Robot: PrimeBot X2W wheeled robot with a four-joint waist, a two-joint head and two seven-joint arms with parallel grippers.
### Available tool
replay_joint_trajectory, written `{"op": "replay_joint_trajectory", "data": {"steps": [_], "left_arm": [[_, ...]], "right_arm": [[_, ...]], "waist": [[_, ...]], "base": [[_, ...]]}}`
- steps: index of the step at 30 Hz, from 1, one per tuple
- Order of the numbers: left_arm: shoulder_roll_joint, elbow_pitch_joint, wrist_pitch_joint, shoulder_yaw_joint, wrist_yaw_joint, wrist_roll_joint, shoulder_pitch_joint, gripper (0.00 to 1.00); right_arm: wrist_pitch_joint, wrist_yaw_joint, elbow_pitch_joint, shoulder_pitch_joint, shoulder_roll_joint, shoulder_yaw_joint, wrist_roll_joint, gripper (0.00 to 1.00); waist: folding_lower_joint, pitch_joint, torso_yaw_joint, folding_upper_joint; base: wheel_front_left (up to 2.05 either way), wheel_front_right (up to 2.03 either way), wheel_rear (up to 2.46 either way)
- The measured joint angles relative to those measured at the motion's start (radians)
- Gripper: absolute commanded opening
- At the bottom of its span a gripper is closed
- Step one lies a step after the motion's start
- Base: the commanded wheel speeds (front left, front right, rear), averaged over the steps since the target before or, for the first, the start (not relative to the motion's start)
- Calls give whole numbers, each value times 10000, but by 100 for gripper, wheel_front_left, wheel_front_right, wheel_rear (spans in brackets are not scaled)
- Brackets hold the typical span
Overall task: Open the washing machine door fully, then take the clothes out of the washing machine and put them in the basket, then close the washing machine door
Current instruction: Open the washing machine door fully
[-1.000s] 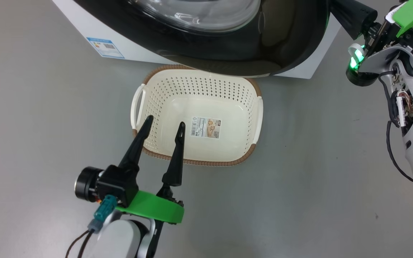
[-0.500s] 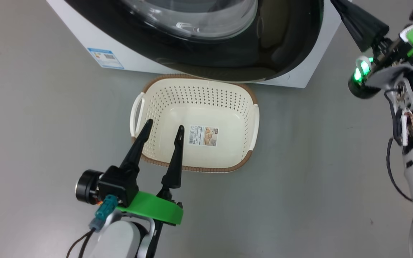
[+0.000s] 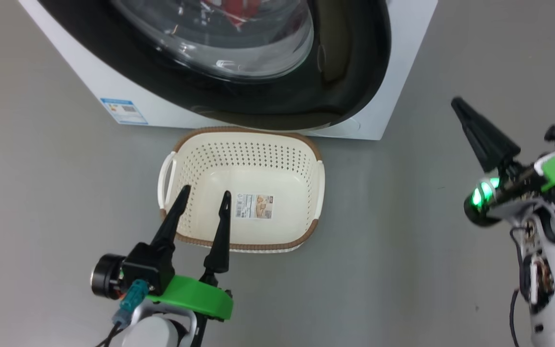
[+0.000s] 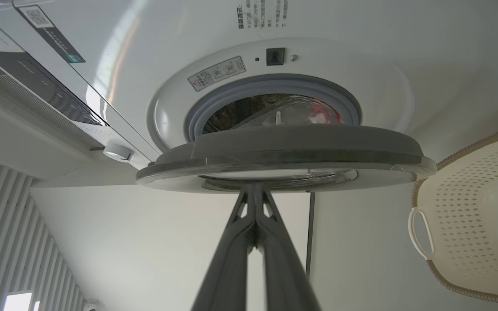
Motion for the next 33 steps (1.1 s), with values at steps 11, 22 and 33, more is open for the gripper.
{"op": "replay_joint_trajectory", "data": {"steps": [11, 22, 33], "left_arm": [[8, 188, 0, 451, -178, 313, 665, 100], [29, 232, 0, 761, -184, 391, 1241, 100], [35, 234, 0, 1018, -186, 389, 1614, 100]], "right_arm": [[-1329, 0, -2073, 3172, 150, 683, 464, 100], [-3475, 0, -3963, 5610, 194, 1494, 359, 100], [-6452, 0, -4222, 5954, -75, 1992, -3889, 100]], "waist": [[0, -696, -418, 0], [0, -1302, -804, 0], [0, -1781, -1067, 0]], "base": [[0, 0, 0], [0, 0, 0], [0, 0, 0]]}}
